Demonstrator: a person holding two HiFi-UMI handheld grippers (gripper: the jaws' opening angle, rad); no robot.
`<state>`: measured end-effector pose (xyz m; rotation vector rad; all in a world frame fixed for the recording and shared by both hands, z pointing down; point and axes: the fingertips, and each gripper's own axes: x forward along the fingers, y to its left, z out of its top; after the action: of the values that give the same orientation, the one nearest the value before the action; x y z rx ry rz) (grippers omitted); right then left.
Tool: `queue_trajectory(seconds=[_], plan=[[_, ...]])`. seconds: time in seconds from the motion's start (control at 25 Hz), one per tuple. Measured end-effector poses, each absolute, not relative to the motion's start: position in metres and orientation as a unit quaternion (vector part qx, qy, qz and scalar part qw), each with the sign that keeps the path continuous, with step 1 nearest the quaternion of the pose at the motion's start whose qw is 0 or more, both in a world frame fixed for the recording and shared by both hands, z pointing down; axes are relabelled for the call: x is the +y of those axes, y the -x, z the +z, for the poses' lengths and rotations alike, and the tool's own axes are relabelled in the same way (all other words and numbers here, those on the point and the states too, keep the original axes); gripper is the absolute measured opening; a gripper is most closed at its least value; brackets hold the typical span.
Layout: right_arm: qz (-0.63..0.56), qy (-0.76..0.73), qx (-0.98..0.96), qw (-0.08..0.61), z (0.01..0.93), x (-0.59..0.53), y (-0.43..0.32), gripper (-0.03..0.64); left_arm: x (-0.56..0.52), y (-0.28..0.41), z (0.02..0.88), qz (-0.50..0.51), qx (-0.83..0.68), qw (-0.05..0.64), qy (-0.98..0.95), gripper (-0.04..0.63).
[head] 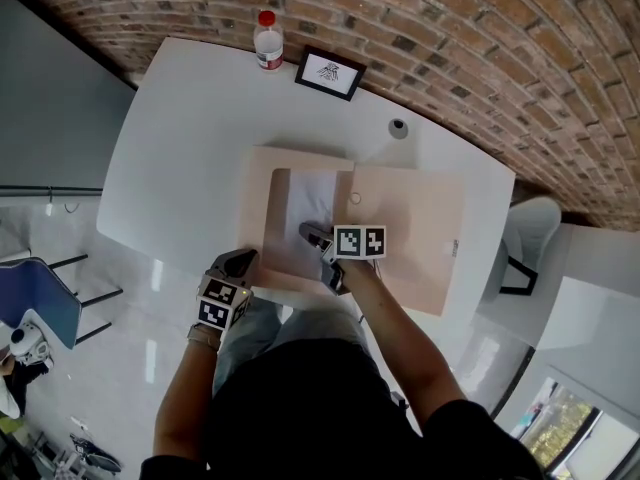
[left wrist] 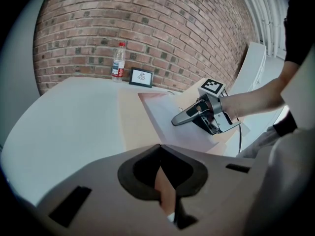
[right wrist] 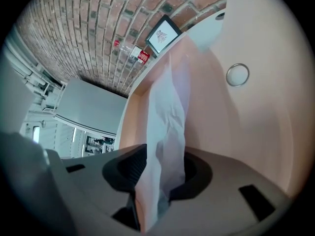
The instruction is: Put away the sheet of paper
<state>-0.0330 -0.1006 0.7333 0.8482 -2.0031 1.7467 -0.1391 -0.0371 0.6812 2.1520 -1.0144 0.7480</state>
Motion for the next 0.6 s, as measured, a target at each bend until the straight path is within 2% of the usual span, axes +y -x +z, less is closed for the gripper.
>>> queue_trajectory(seconds=[0.08, 0.28, 0.52, 0.6], plan=[[0.61, -0.301, -0.71, 0.182, 0.732, -0.101, 0.033, 0.156, -0.037, 0.139, 0.681, 0.283, -0.387, 0.317, -0.818, 0.002], [0.579, -0.313, -0.722, 0.214, 0.726, -0.103, 0.029, 0.276, -0.037, 0.14, 0.681, 0.28, -0.387, 0.315, -0.82, 0.002], [0.516, -0.337, -0.731, 0.291, 0.724, -0.099, 0.021, 0.397, -0.038, 0.14, 0.682, 0.276, -0.383, 0.32, -0.821, 0.002], [0.481, -0.353, -0.737, 0.317, 0.724, -0.101, 0.015, 0.411, -0.038, 0.14, 0.681, 0.274, -0.384, 0.32, -0.822, 0.002]])
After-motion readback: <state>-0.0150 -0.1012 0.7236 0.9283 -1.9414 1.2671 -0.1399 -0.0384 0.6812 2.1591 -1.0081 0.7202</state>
